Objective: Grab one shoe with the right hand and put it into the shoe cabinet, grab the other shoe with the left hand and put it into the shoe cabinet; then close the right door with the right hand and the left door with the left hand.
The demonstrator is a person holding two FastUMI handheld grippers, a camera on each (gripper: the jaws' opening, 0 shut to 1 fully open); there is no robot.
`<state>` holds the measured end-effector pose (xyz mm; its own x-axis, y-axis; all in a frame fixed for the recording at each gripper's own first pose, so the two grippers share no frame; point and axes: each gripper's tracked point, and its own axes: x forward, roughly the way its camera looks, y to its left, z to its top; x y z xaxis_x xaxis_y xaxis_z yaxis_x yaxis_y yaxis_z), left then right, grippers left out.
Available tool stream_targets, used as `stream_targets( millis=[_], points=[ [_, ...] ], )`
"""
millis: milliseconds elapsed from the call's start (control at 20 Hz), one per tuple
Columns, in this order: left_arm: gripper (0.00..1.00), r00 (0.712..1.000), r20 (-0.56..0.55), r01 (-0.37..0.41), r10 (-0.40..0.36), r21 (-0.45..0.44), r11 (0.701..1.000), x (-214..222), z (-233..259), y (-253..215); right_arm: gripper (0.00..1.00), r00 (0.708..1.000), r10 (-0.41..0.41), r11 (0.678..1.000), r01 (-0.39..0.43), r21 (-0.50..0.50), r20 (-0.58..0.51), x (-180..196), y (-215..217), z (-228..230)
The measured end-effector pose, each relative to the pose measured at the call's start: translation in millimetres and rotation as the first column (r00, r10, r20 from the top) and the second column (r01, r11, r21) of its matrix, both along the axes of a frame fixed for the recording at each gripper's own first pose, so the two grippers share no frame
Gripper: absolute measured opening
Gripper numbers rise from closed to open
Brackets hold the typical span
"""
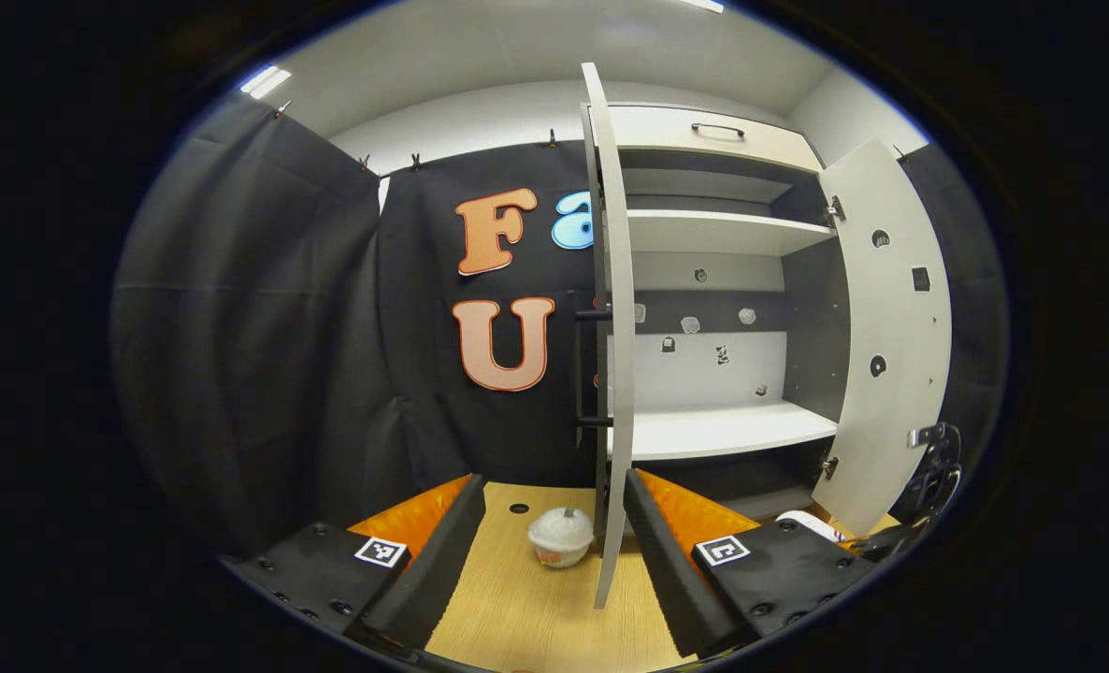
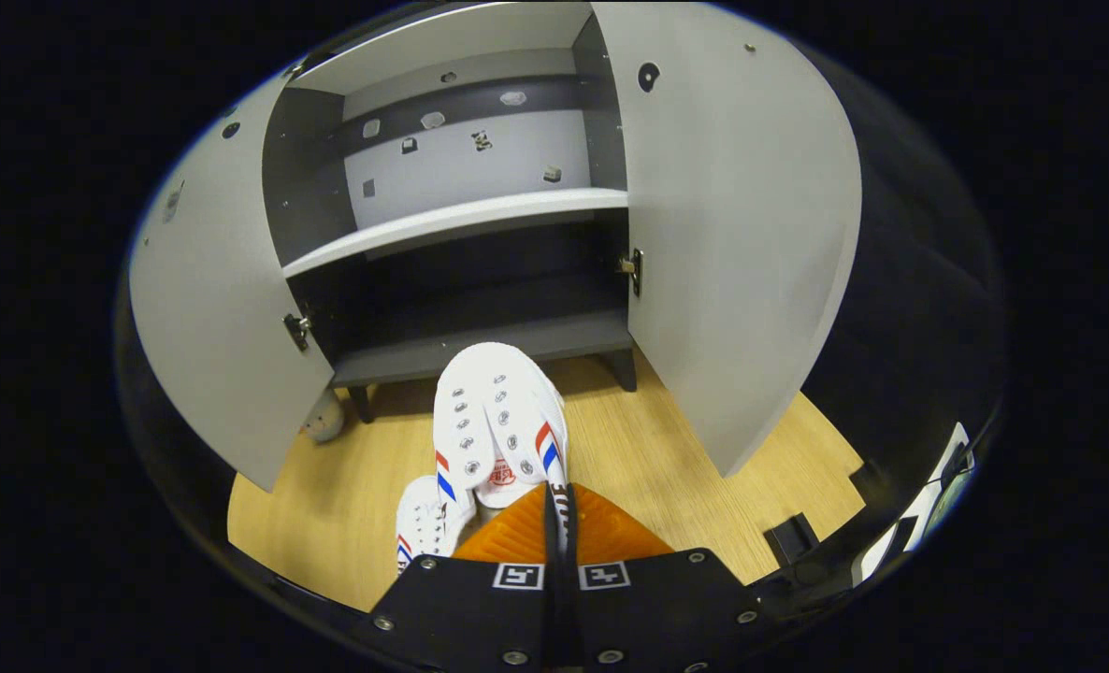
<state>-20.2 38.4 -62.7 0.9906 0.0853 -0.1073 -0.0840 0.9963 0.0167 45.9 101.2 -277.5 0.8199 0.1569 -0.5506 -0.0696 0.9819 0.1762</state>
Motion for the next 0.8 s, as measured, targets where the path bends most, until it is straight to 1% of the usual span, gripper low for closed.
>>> stream_targets(
  millis=[100,150,200,250,300,350,400,450,500,550,750,800],
  points=[
    [0.94,1.0,-0.001,-0.001,0.001,-0.01,1.0,-1,-1,3,0.0,1.0,0.0,1.0,-0.001,0.026,0.018,-1,-3,21],
    [0.96,1.0,-0.001,-0.006,0.006,-0.013,1.0,-2,-2,6,0.0,0.999,0.001,1.0,-0.002,0.025,0.037,-3,-4,33],
    [0.96,1.0,-0.001,-0.013,0.013,-0.013,1.0,-3,-4,10,0.0,0.999,0.002,1.0,-0.003,0.025,0.052,-1,-4,44],
    [0.99,1.0,-0.001,-0.019,0.019,-0.014,1.0,-3,-4,13,0.0,0.998,0.001,0.999,-0.003,0.032,0.065,2,-3,58],
    [0.99,1.0,-0.001,-0.025,0.025,-0.015,1.0,-3,-5,16,0.0,0.997,0.004,0.999,-0.007,0.04,0.076,8,-1,70],
    [0.97,1.0,-0.002,-0.031,0.031,-0.016,0.999,-2,-6,19,0.0,0.996,0.003,0.999,-0.007,0.045,0.092,21,3,82],
    [0.99,0.999,-0.004,-0.038,0.038,-0.017,0.999,-2,-9,23,0.0,0.994,0.002,0.999,-0.007,0.045,0.11,31,7,93],
    [0.99,0.999,-0.006,-0.044,0.044,-0.017,0.999,-1,-9,26,0.0,0.993,0.004,0.999,-0.01,0.05,0.122,44,13,103],
    [0.96,0.999,-0.007,-0.05,0.05,-0.016,0.999,0,-10,29,0.0,0.991,0.005,0.998,-0.013,0.059,0.132,55,19,112],
    [0.96,0.999,-0.006,-0.054,0.054,-0.016,0.998,1,-11,31,0.0,0.99,0.0,0.997,-0.01,0.073,0.144,66,23,123],
    [0.97,0.998,0.002,-0.055,0.055,-0.014,0.998,5,-11,34,0.0,0.982,-0.007,0.997,-0.007,0.073,0.188,113,34,158],
    [0.99,0.998,0.004,-0.058,0.058,-0.01,0.998,4,-13,36,0.0,0.981,-0.009,0.996,-0.007,0.084,0.193,125,37,166]
  ],
)
